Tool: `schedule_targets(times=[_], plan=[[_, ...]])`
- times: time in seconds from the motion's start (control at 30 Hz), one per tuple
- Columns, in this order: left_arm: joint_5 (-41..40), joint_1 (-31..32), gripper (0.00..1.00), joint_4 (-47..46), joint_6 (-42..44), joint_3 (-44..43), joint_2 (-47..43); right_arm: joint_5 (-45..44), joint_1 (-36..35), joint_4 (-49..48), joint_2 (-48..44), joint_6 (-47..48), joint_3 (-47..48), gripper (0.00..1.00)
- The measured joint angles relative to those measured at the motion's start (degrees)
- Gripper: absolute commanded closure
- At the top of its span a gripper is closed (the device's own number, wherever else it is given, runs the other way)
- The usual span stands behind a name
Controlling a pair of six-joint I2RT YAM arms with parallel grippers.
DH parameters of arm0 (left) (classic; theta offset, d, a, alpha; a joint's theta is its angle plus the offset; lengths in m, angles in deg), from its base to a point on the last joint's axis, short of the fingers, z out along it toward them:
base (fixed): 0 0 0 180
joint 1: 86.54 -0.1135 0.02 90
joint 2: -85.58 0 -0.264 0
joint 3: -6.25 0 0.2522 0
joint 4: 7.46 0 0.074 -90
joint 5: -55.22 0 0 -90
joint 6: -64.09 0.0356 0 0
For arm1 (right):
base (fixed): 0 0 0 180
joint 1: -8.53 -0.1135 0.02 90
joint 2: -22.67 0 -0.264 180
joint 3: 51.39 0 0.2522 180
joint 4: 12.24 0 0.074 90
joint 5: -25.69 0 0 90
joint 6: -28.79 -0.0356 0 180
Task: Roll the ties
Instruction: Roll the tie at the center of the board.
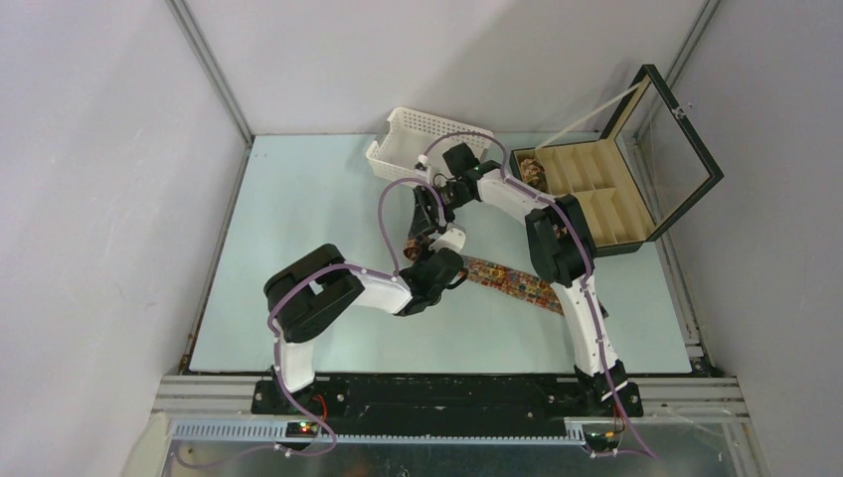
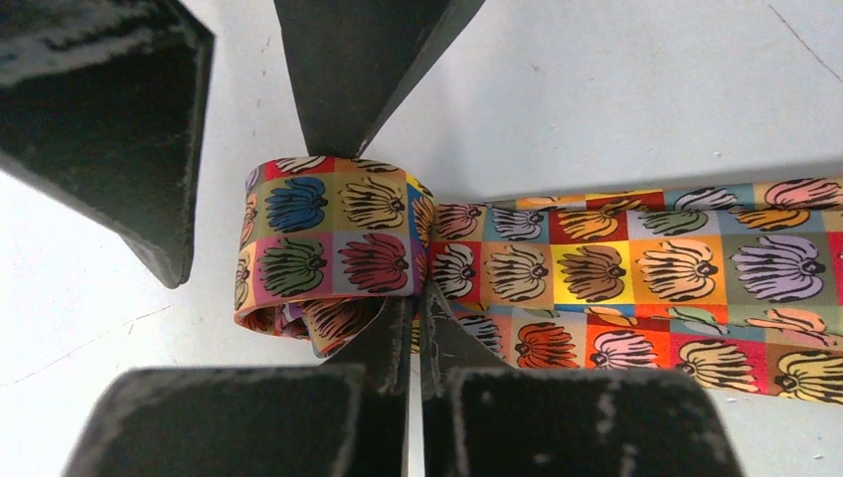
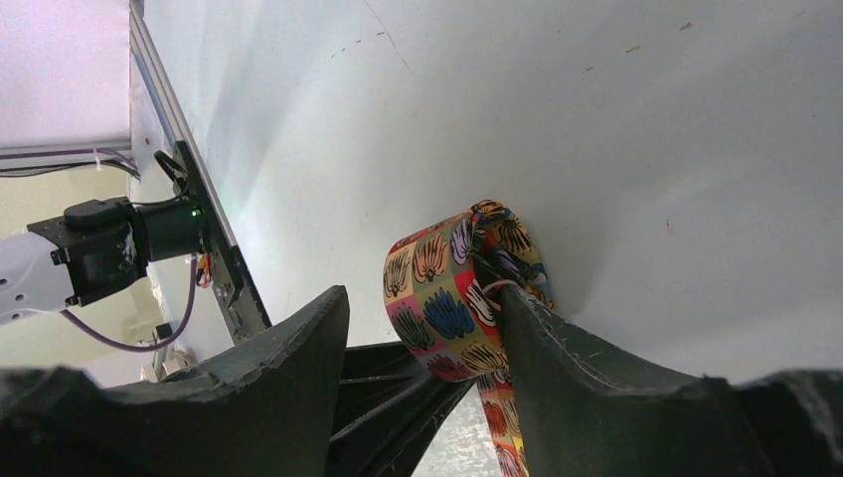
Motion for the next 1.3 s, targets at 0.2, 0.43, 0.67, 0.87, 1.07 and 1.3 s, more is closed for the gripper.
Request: schedule_targets(times=[0.2,0.43,0.67,0.87,1.07,1.3], plan=[[-0.02,-0.39,1.00,-1.03,0.11,0.59,0.00,0.09,0.00,-0.13,0.00,-0.02,0.00,0.43],[-0.07,-0.46,1.00,-1.73,0.61,1.05,-0.11,1.11,0.00,-0.28,0.00,0.00,0.00,0.47],[-0.13,-0.46,1.00,-1.79,1.46,1.14,-0.11,1.57,-0.20,-0.17,0.00,0.66,0.00,0.56],[-0.33,-0.57,1.00,-2.32,1.95,1.53,-0.11,1.53,-0.33,0.02,0.00,0.98,0.00,0.42],[-0.33,-0.57,1.00,-2.43,1.95,1.57,-0.11,1.14,-0.37,-0.28,0.00,0.83,0.00,0.37],[-0.28,-0.61,1.00,-2.43,1.95,1.57,-0.13,1.20,-0.42,-1.60,0.00,-0.20,0.00,0.42]])
